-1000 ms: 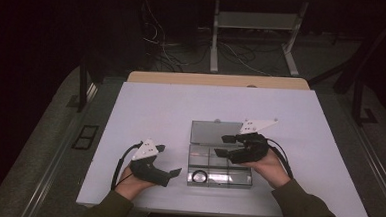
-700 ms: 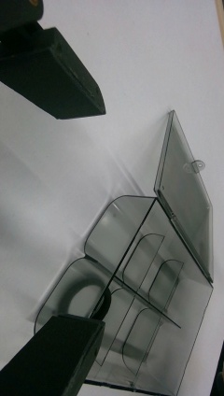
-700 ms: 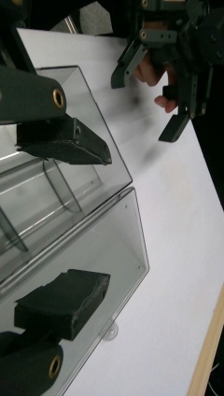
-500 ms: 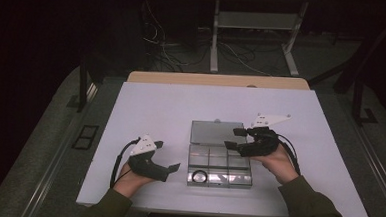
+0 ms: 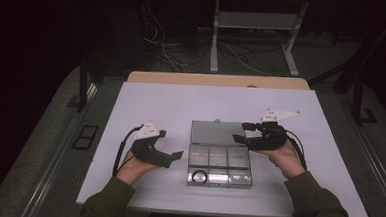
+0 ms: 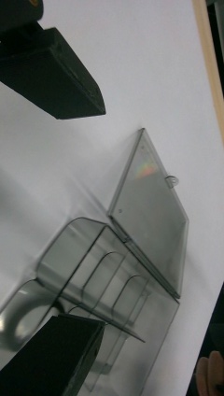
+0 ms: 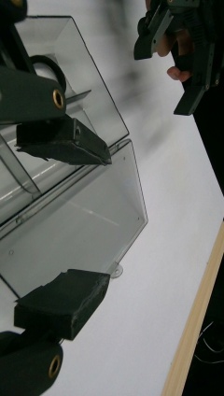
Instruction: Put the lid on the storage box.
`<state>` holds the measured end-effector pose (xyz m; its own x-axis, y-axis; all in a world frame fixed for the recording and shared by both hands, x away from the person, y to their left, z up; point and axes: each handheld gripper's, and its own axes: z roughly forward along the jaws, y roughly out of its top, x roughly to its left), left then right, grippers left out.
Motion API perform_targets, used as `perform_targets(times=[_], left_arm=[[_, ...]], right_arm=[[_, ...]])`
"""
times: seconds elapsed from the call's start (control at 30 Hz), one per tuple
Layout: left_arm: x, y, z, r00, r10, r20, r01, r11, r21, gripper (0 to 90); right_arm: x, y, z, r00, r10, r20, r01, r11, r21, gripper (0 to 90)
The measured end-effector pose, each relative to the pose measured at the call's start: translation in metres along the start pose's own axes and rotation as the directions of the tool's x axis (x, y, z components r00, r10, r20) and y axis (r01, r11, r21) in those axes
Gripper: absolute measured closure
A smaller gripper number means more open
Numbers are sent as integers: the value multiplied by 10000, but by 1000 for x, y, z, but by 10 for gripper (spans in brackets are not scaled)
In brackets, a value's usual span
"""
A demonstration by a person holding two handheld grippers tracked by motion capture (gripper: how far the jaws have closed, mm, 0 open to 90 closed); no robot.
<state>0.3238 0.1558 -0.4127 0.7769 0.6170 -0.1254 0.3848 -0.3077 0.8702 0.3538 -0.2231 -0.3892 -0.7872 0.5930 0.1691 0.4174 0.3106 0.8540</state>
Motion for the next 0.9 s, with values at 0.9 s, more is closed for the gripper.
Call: perform_targets(times=[0.9], left_arm=[[33,41,56,9970,-87,-770,88,10000,12,359]], right_arm=[[-50,-7,7,9871,581,1492,-627,9977,261,664]])
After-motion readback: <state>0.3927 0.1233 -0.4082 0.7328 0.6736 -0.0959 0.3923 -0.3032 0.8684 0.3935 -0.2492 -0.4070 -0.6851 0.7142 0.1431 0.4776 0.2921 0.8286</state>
